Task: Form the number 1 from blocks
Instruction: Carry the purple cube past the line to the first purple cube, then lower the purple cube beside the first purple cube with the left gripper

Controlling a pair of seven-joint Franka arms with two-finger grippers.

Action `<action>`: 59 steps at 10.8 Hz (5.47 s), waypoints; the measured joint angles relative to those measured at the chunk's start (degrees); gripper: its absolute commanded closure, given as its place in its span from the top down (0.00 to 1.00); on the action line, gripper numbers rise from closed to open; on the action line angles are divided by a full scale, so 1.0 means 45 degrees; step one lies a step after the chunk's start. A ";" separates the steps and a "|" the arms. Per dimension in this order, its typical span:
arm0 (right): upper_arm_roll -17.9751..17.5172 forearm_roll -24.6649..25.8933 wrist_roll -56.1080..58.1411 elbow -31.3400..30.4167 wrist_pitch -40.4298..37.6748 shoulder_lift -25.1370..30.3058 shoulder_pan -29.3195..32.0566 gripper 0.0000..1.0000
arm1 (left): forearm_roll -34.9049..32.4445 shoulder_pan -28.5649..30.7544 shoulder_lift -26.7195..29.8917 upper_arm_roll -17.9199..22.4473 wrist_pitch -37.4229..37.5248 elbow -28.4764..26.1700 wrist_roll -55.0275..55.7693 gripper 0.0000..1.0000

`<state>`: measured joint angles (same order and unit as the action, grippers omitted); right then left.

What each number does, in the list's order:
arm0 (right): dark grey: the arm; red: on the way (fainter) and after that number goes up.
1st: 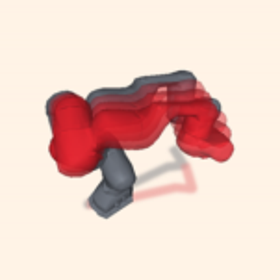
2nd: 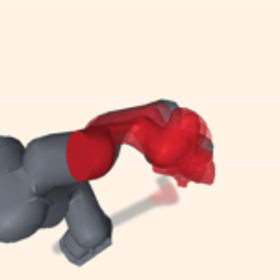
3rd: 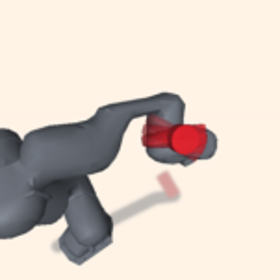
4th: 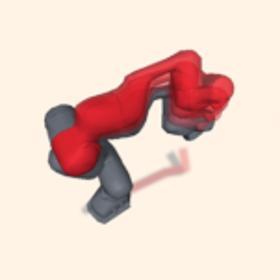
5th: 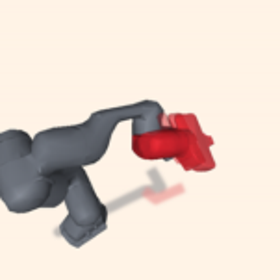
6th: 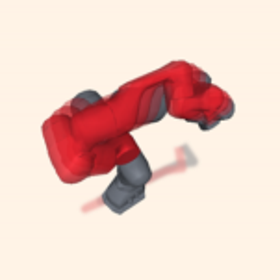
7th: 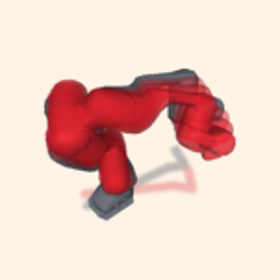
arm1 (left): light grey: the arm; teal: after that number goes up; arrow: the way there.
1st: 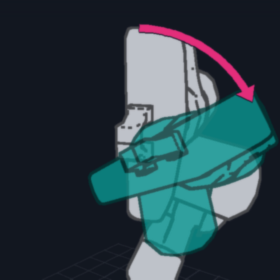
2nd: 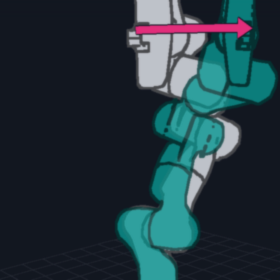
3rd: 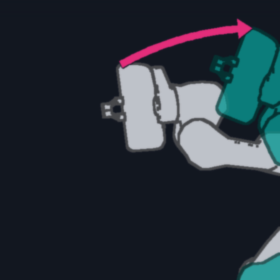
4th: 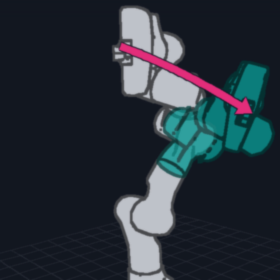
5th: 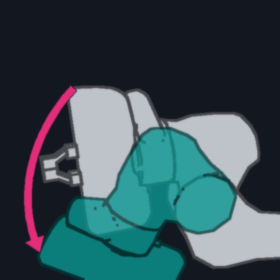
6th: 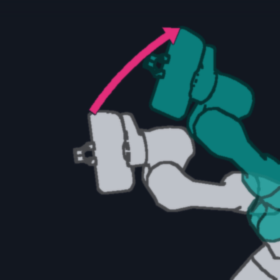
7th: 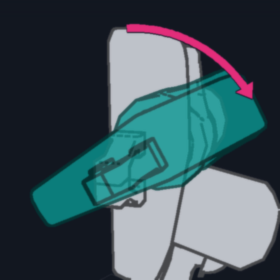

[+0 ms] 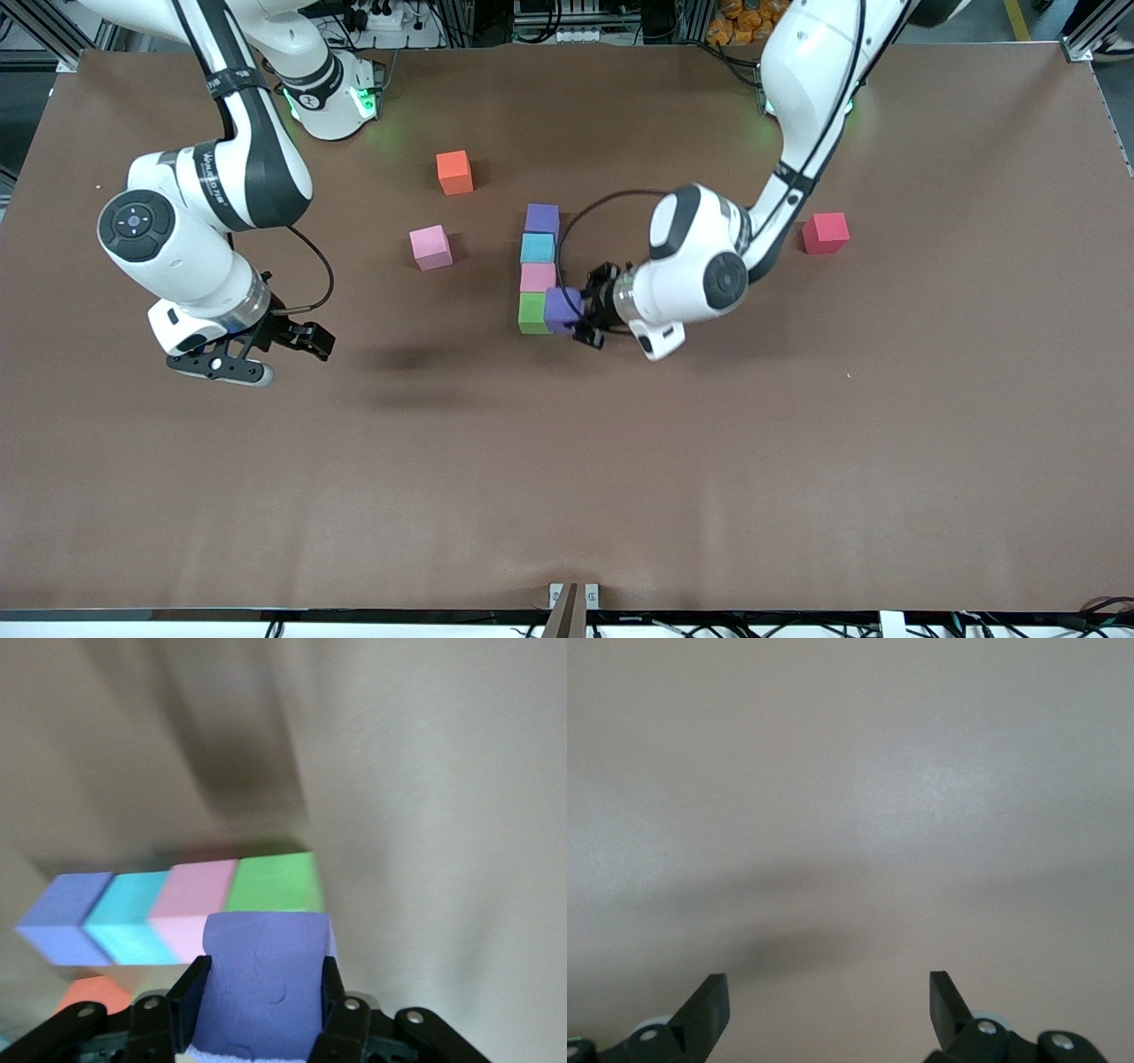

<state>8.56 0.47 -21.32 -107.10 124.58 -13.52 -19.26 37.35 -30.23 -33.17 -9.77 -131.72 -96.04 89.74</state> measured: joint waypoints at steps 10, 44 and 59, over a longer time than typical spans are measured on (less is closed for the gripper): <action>0.0011 0.0000 -0.0164 -0.0006 -0.0054 -0.0018 0.0007 1.00 | -0.0001 -0.0330 0.1614 -0.2726 -0.0826 -0.2735 0.0042 0.00; 0.0020 0.0000 -0.0429 -0.0025 -0.0558 -0.0018 0.0014 1.00 | 0.8271 0.0781 0.2277 -0.6288 -0.6668 -0.7691 -0.6605 0.00; -0.0018 0.0000 -0.0430 0.0320 -0.0396 -0.0069 -0.0002 1.00 | 0.8482 0.0890 0.1340 -0.6221 -0.7375 -0.7157 -0.6866 0.00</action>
<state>8.47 0.47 -23.25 -105.66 122.79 -13.83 -19.26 75.52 -26.22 -27.14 -37.77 -164.91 -128.25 58.84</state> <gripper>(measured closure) 0.000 0.463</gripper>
